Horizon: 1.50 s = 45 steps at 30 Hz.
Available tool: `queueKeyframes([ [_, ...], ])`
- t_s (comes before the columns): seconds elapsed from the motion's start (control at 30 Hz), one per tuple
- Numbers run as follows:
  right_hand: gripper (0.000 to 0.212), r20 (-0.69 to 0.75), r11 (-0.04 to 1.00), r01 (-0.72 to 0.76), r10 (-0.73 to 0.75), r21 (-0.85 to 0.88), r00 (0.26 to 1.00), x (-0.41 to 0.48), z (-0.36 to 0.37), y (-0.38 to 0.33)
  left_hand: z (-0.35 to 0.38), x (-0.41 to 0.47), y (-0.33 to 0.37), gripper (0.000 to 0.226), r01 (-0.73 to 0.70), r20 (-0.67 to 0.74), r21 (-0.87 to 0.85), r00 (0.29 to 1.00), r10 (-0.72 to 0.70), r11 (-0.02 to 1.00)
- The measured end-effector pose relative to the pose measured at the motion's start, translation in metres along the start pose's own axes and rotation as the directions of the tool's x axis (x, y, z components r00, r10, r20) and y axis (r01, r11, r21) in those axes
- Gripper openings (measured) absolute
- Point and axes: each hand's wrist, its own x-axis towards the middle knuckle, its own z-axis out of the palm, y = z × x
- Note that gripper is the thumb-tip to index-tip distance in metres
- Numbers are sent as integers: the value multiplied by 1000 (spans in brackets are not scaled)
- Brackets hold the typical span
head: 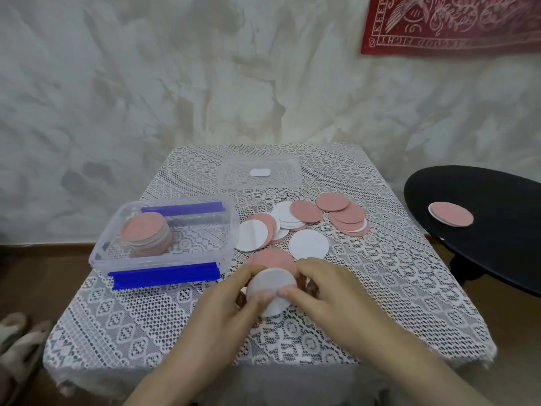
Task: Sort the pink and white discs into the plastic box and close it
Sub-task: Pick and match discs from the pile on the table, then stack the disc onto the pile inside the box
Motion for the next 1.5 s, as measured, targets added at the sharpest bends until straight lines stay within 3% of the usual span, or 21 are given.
queueKeyframes([
  [0.1, 25, -5, 985, 71, -73, -155, 997, -1, 3, -9, -7, -6, -4, 19, -55, -31, 144, 998, 60, 988],
  [0.43, 16, -40, 967, 204, -213, -153, 976, 1, 23, -13, -21, -12, -20, 18, -99, -104, 368, 984, 147, 924],
  [0.57, 5, -45, 966, 218, -226, -141, 973, -1, 27, -17, -25, -12, -28, 16, -94, -127, 331, 982, 143, 939],
  [0.67, 13, 32, 959, 228, -225, -168, 974, -1, 31, -14, -25, -14, -35, 22, -103, -70, 307, 989, 130, 946],
  [0.77, 23, -12, 962, 227, -231, -152, 973, -1, 32, -16, -28, -16, -35, 9, -101, -83, 282, 988, 129, 954],
  [0.9, 18, 49, 965, 212, -207, -152, 977, 2, 38, -22, -34, -17, -40, 9, -59, -72, 281, 994, 83, 958],
  [1.0, 17, 7, 970, 196, -197, -146, 980, 11, 36, -36, -45, -18, -38, 14, -42, -104, 277, 992, 73, 960],
  [1.1, 18, -51, 971, 195, -204, -141, 978, 25, 35, -55, -64, -15, -36, 5, -13, -190, 180, 981, 48, 984],
  [1.3, 9, -72, 994, 104, -103, 14, 992, 61, 50, -84, -99, -13, -45, 12, 52, -294, 29, 955, -41, 998],
  [1.5, 4, 20, 983, 55, -59, 173, 998, 99, 66, -111, -134, -12, -56, 11, 112, -348, -63, 929, -127, 992],
])
